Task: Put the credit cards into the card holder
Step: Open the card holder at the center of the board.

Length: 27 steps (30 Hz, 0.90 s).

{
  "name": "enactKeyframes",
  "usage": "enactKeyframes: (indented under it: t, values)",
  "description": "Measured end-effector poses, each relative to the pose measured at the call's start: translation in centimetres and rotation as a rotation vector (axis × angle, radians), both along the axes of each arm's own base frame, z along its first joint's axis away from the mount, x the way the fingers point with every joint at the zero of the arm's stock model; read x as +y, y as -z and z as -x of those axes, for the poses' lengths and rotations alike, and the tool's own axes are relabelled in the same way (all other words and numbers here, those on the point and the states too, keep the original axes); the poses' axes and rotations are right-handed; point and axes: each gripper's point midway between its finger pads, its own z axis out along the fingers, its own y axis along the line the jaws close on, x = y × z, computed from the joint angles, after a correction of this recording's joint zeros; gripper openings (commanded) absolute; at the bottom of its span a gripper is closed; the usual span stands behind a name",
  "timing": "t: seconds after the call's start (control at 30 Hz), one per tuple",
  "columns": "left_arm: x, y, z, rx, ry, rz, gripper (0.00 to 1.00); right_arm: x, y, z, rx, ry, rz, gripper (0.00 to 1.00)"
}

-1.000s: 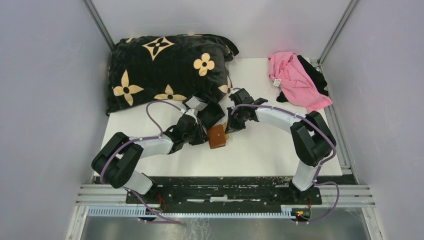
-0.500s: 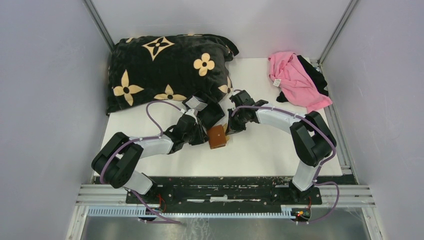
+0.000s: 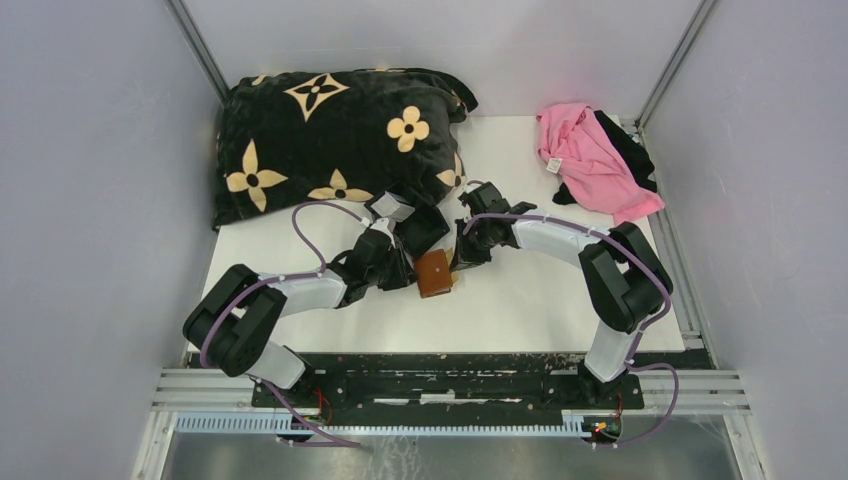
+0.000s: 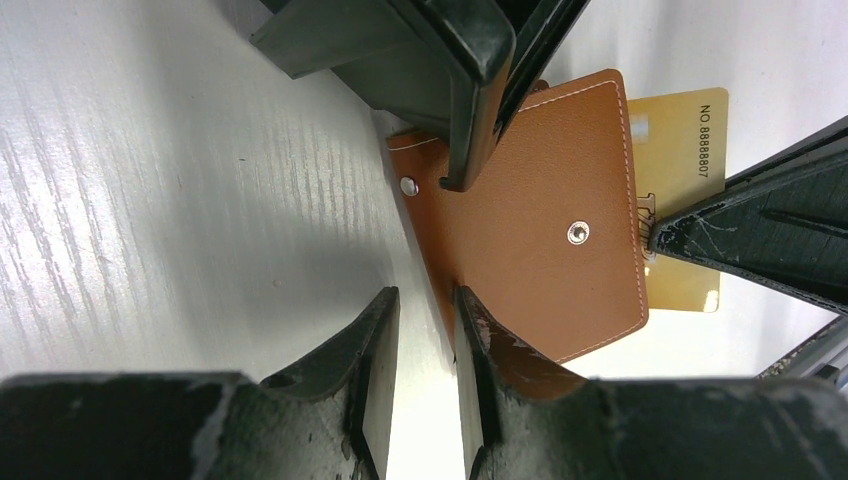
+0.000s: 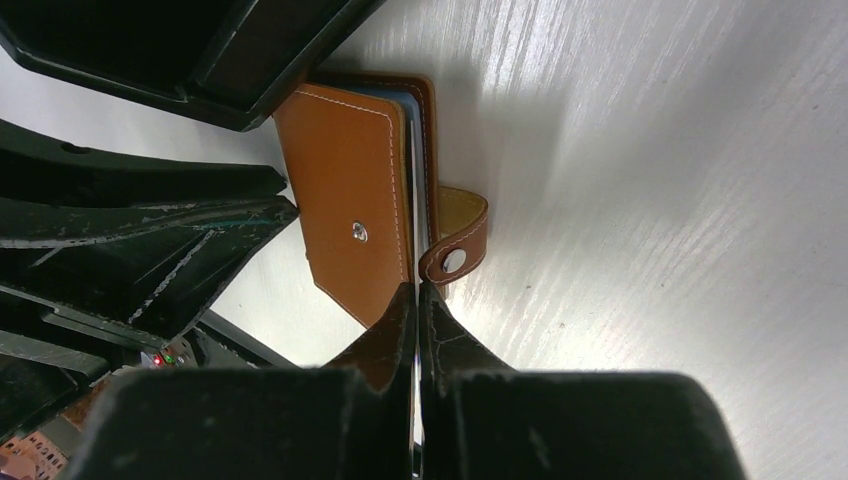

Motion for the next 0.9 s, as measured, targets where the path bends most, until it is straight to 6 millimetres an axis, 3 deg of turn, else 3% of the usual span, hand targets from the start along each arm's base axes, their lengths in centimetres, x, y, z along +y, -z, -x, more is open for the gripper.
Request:
enactKeyframes:
  t: [0.5, 0.9]
  values:
    - [1.8, -0.1, 1.0, 0.01, -0.038, -0.052, 0.35, -0.2, 0.2, 0.0, 0.007, 0.003, -0.01, 0.01]
    - [1.4, 0.1, 0.7, -0.004, -0.031, -0.032, 0.34, -0.3, 0.2, -0.1, 0.005, 0.0, -0.011, 0.01]
